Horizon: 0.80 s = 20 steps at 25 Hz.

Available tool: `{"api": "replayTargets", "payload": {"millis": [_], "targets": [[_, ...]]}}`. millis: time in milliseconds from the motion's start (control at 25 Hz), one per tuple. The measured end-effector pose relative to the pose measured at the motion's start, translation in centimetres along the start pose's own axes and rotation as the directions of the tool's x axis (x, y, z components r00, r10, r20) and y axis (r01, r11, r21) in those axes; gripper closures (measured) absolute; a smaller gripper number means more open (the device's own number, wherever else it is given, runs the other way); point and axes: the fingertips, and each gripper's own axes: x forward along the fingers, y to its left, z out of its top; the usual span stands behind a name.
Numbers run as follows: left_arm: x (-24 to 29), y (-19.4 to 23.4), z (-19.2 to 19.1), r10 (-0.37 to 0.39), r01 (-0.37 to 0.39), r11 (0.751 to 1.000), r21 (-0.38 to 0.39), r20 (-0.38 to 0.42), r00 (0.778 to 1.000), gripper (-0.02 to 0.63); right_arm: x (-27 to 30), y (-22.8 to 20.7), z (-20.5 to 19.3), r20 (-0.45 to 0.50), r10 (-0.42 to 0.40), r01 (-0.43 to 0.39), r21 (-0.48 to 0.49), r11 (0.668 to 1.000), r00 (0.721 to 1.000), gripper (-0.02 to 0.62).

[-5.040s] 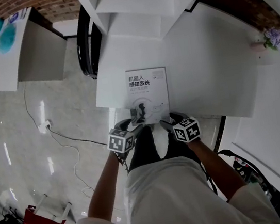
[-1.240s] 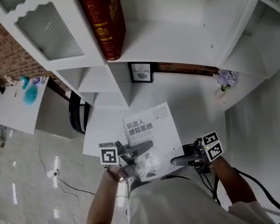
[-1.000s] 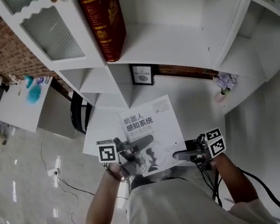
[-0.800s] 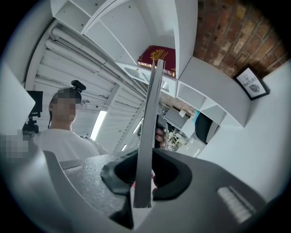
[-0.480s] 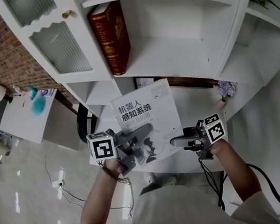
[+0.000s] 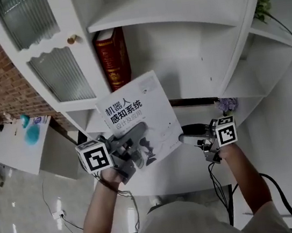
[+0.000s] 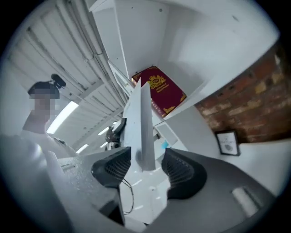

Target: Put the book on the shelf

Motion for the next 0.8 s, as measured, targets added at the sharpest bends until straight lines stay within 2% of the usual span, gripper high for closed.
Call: {"api": "replayTargets", "payload": {"millis": [80, 160, 240, 320, 440, 520, 680, 800], "targets": [[-0.1, 0.0, 1.7, 0.031, -0.032, 0.998, 0.054, 0.020, 0.999, 0.551, -0.9, -1.0, 1.1, 0.022, -0.160, 0.161, -0.094, 0.982, 0.987, 0.339], [-0.3, -0.1, 3.2, 0.056, -0.060, 0.992, 0.110, 0.047, 0.997, 0.551, -1.7, -1.4, 2.5, 0.067, -0.293, 0.300, -0.182, 0.936, 0.954, 0.333], [-0.4, -0.3, 4.5, 0.073, -0.083, 0.985, 0.151, 0.072, 0.995, 0.551, -2.0, -0.9, 4.2, 0.125, -0.374, 0.394, -0.260, 0.882, 0.919, 0.333], [-0.2, -0.6, 5.6, 0.092, -0.107, 0.978, 0.177, 0.090, 0.992, 0.551, -1.7, 0.3, 6.1, 0.180, -0.400, 0.438, -0.328, 0.837, 0.899, 0.333], [0.6, -0.5, 6.9, 0.124, -0.147, 0.964, 0.223, 0.116, 0.986, 0.551, -0.6, 2.3, 8.7, 0.231, -0.372, 0.436, -0.411, 0.800, 0.899, 0.333], [1.4, -0.3, 7.7, 0.164, -0.196, 0.947, 0.257, 0.141, 0.976, 0.551, 0.5, 3.1, 10.2, 0.227, -0.335, 0.404, -0.478, 0.780, 0.914, 0.333], [2.7, -0.1, 9.1, 0.266, -0.329, 0.884, 0.333, 0.222, 0.938, 0.551, 2.5, 4.3, 12.4, 0.190, -0.265, 0.326, -0.588, 0.740, 0.945, 0.333], [3.6, -0.4, 10.2, 0.312, -0.408, 0.835, 0.370, 0.293, 0.904, 0.551, 3.2, 4.8, 15.3, 0.192, -0.196, 0.272, -0.593, 0.758, 0.962, 0.333]]}}
